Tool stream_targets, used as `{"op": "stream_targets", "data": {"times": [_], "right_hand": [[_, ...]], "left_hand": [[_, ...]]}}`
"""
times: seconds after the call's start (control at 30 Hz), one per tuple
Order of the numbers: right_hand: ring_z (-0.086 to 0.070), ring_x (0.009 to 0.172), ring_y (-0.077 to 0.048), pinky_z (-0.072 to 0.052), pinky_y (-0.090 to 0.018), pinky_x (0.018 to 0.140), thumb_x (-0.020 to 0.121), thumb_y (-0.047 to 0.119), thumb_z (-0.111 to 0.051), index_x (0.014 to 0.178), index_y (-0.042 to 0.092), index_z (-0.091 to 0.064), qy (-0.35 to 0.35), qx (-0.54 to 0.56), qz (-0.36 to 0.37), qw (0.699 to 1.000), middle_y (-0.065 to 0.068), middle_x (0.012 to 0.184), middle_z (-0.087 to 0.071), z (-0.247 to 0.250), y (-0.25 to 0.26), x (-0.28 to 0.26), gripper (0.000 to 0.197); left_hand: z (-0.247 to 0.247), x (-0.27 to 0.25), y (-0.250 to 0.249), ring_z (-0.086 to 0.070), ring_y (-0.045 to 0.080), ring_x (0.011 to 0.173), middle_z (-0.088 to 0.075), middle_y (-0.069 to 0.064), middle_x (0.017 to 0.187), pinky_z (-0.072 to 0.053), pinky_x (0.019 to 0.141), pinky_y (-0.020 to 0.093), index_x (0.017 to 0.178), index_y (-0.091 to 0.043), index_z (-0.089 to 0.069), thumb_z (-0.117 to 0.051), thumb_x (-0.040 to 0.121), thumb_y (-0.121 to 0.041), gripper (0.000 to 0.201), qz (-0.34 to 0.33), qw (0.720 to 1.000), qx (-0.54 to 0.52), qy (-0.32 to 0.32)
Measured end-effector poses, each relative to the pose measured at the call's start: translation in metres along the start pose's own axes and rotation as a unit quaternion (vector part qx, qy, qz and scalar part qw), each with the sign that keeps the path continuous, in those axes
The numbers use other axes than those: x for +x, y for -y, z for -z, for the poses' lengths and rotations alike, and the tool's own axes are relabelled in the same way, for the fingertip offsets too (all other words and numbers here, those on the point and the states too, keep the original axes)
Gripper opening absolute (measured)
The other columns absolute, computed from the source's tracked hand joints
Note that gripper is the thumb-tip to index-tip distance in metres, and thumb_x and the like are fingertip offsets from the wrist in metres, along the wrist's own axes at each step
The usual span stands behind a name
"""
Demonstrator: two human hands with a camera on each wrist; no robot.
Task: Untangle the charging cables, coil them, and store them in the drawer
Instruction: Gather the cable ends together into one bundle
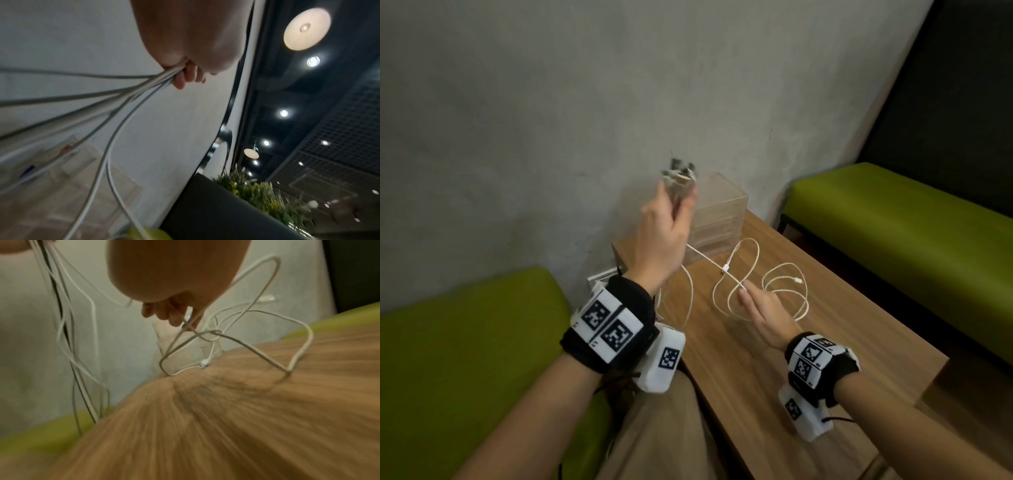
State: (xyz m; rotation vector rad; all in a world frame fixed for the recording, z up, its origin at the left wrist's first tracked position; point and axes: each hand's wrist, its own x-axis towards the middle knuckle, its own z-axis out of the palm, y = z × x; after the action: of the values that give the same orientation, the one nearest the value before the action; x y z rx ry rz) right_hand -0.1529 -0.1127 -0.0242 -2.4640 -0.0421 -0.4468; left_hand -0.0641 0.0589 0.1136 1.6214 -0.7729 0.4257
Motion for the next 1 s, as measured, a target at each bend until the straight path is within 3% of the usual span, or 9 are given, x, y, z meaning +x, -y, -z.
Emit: {"op": "stream_targets", "data": {"times": [0.13,0.23,0.3,0.4,0.47,0.63,0.77,0.87,1.0], "right_hand": [[-0.045,0.058,-0.014,-0.033,-0.022,0.058,0.098,0.033,-0.024,0.083,0.015,-0.043,-0.033,0.035,0.015,0.999,0.000,0.066,-0.049,0.011,0.018,0.012,0.030],[-0.047,0.059,-0.013,-0.037,-0.026,0.058,0.098,0.029,-0.027,0.094,0.019,-0.049,-0.047,0.040,0.039,0.997,-0.003,0.070,-0.054,0.018,0.030,0.018,0.024],[-0.047,0.063,-0.008,-0.036,-0.022,0.059,0.097,0.026,-0.030,0.093,0.026,-0.047,-0.059,0.043,0.054,0.996,0.004,0.071,-0.053,0.022,0.033,0.020,0.018],[-0.045,0.060,-0.007,-0.032,-0.017,0.057,0.098,0.030,-0.032,0.089,0.011,-0.053,-0.067,0.053,0.060,0.995,0.004,0.068,-0.052,0.023,0.031,0.019,0.030],[-0.040,0.054,-0.009,-0.029,-0.018,0.054,0.096,0.039,-0.028,0.076,0.011,-0.048,-0.071,0.061,0.051,0.994,0.003,0.060,-0.045,0.022,0.026,0.018,0.040],[-0.037,0.053,-0.007,-0.031,-0.017,0.056,0.096,0.041,-0.025,0.065,0.026,-0.037,0.011,0.045,0.008,0.999,0.009,0.059,-0.040,0.014,0.007,0.005,0.036],[-0.038,0.058,-0.013,-0.031,-0.020,0.058,0.101,0.031,-0.026,0.072,0.012,-0.043,0.090,0.017,-0.040,0.995,-0.003,0.066,-0.045,0.005,-0.001,-0.001,0.038],[-0.044,0.062,-0.017,-0.037,-0.031,0.062,0.100,0.027,-0.031,0.079,0.008,-0.047,0.092,0.022,-0.063,0.994,-0.005,0.070,-0.050,0.004,0.002,0.009,0.033],[-0.051,0.074,-0.011,-0.041,-0.023,0.070,0.099,0.027,-0.035,0.099,0.012,-0.046,-0.013,0.013,-0.005,1.000,0.000,0.086,-0.055,0.003,0.018,0.012,0.018]], "left_hand": [[-0.019,-0.020,0.010,-0.048,-0.014,0.061,-0.056,-0.014,0.083,-0.039,0.060,-0.003,0.098,-0.012,-0.056,-0.061,0.087,-0.019,0.014,0.029,0.979,0.051,0.197],[-0.029,-0.030,0.020,-0.054,0.003,0.064,-0.052,-0.011,0.074,-0.036,0.056,0.000,0.087,-0.016,-0.055,-0.058,0.089,-0.014,0.004,0.037,0.952,0.091,0.290],[-0.031,-0.033,0.027,-0.053,0.011,0.064,-0.050,-0.012,0.067,-0.034,0.054,0.005,0.080,-0.017,-0.053,-0.056,0.090,-0.015,0.011,0.025,0.943,0.113,0.311],[-0.026,-0.031,0.031,-0.048,-0.005,0.057,-0.047,-0.017,0.064,-0.035,0.056,0.005,0.078,-0.013,-0.058,-0.060,0.088,-0.016,0.011,0.011,0.950,0.090,0.298],[-0.022,-0.028,0.032,-0.049,-0.010,0.056,-0.049,-0.017,0.063,-0.035,0.055,0.007,0.074,-0.016,-0.056,-0.061,0.087,-0.017,0.014,0.027,0.956,0.067,0.283],[-0.013,-0.016,0.023,-0.051,0.008,0.058,-0.057,-0.007,0.062,-0.035,0.055,0.018,0.068,-0.021,-0.057,-0.061,0.086,-0.019,0.019,0.080,0.972,0.020,0.220],[-0.012,-0.005,0.019,-0.045,-0.006,0.044,-0.054,-0.019,0.045,-0.033,0.051,0.014,0.060,-0.027,-0.051,-0.060,0.085,-0.010,0.031,0.120,0.986,-0.059,0.097],[-0.017,-0.009,0.016,-0.046,-0.004,0.045,-0.054,-0.022,0.046,-0.034,0.052,0.016,0.060,-0.026,-0.051,-0.060,0.085,-0.011,0.031,0.121,0.987,-0.057,0.095],[-0.018,-0.011,0.016,-0.041,0.006,0.046,-0.047,-0.008,0.045,-0.032,0.051,0.024,0.057,-0.023,-0.044,-0.055,0.087,-0.012,0.034,0.120,0.988,-0.040,0.092]]}}
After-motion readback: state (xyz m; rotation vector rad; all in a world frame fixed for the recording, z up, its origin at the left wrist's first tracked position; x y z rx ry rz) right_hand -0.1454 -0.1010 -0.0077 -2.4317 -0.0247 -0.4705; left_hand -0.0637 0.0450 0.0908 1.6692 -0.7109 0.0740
